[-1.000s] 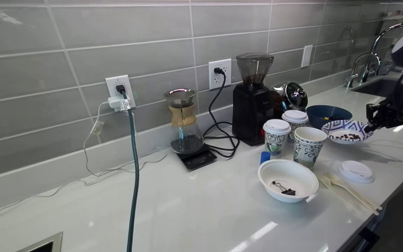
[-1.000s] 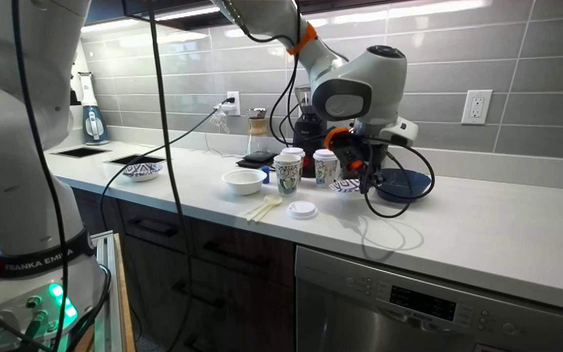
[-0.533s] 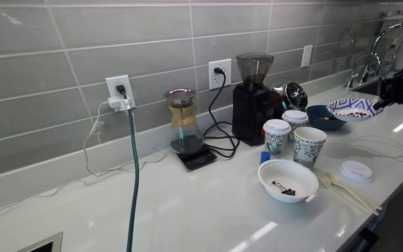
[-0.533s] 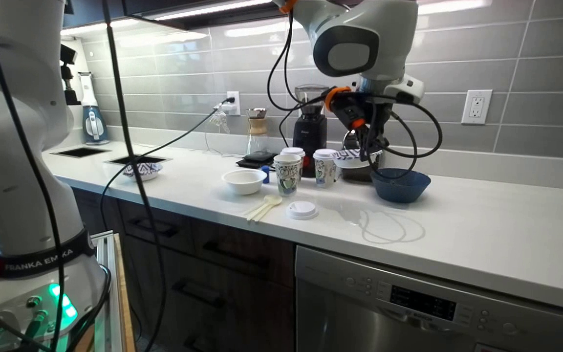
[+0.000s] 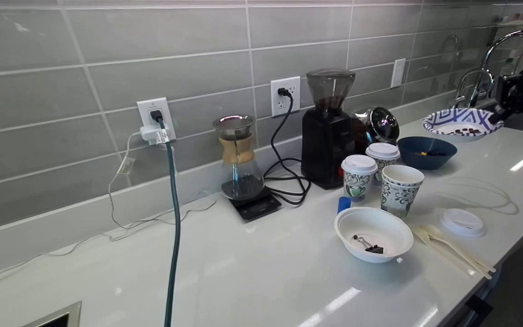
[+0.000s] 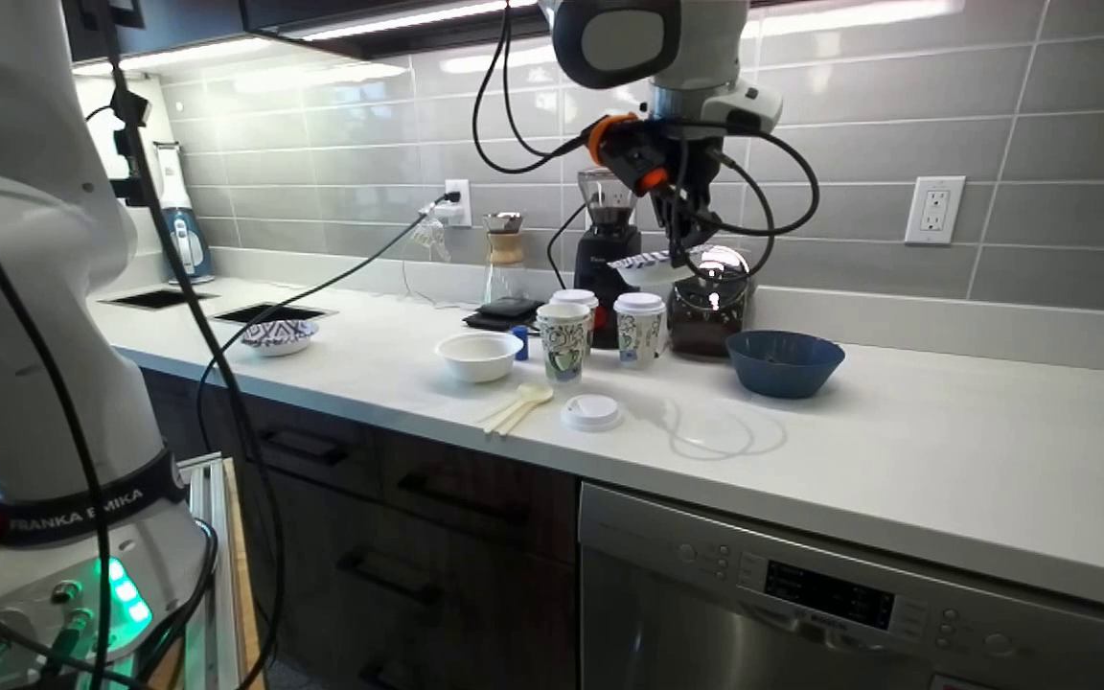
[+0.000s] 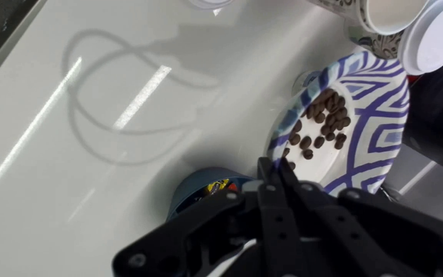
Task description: Pour the contents of the white plate into the open paper cup on the left
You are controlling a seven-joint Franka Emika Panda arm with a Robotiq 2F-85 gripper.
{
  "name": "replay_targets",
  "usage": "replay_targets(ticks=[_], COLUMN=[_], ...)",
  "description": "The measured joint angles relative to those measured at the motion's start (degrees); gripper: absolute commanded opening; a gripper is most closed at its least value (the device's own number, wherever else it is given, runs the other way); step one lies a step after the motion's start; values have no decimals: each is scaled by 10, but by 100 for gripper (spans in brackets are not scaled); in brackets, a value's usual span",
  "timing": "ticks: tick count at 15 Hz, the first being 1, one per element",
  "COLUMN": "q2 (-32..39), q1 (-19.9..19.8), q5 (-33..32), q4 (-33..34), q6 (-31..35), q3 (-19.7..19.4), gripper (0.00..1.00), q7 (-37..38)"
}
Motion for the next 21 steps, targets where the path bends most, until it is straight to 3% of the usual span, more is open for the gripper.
replay_targets(ticks=[10, 21], q2=[-161, -180], q1=[116, 146], q5=[-18, -38], q4=[-233, -253], q6=[207, 222], q3=[1, -5], gripper=[4, 1], q7=[-1, -1])
